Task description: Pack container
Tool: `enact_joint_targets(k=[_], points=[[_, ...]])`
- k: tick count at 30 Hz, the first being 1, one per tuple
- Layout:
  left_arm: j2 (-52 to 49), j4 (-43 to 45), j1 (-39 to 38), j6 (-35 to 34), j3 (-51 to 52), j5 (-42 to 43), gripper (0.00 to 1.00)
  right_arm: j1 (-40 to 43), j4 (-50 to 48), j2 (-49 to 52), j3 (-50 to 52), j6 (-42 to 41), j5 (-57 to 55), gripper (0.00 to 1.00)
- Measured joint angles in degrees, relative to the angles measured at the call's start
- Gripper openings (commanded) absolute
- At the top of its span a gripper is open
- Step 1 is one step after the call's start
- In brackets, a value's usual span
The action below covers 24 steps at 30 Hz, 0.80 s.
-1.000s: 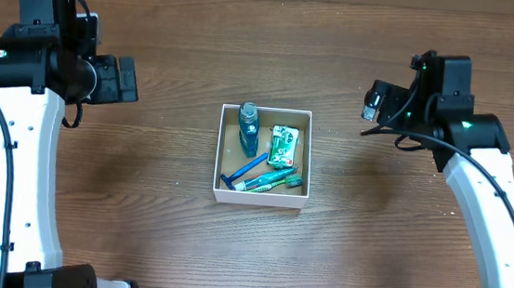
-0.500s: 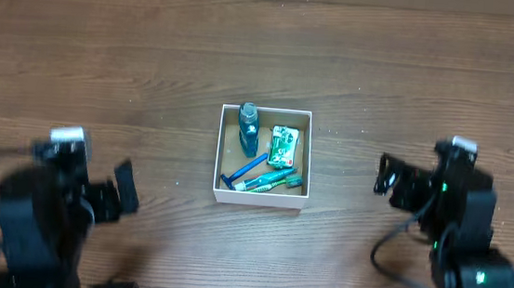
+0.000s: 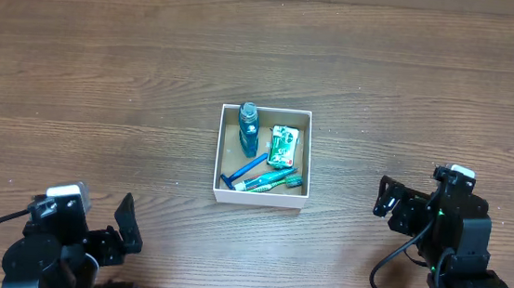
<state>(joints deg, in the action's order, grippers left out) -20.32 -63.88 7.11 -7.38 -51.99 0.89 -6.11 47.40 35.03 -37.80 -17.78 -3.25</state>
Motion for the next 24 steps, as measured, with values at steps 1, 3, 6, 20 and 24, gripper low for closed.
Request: enact_joint_targets(k=[1, 3, 6, 20, 24], points=[[0.00, -0.92, 0.00, -0.02, 0.02, 0.00, 1.00, 0.00, 0.00, 0.00, 0.00, 0.00, 0.00, 1.00], [0.00, -3.02, 0.00, -0.02, 0.13, 0.00, 1.00, 0.02, 0.02, 0.00, 0.00, 0.02, 0.00, 1.00], [0.00, -4.98, 0.00, -0.02, 0.22, 0.00, 1.00, 0.00, 0.02, 0.00, 0.00, 0.00, 0.00, 1.00], [0.00, -5.16, 0.00, -0.02, 0.26, 0.00, 1.00, 0.00, -5.03, -26.51, 10.86, 4.37, -0.72, 1.00], [0.00, -5.14, 0.00, -0.02, 0.26, 0.00, 1.00, 0.02, -18.25, -33.88, 22.60, 5.05, 1.38, 1.00]])
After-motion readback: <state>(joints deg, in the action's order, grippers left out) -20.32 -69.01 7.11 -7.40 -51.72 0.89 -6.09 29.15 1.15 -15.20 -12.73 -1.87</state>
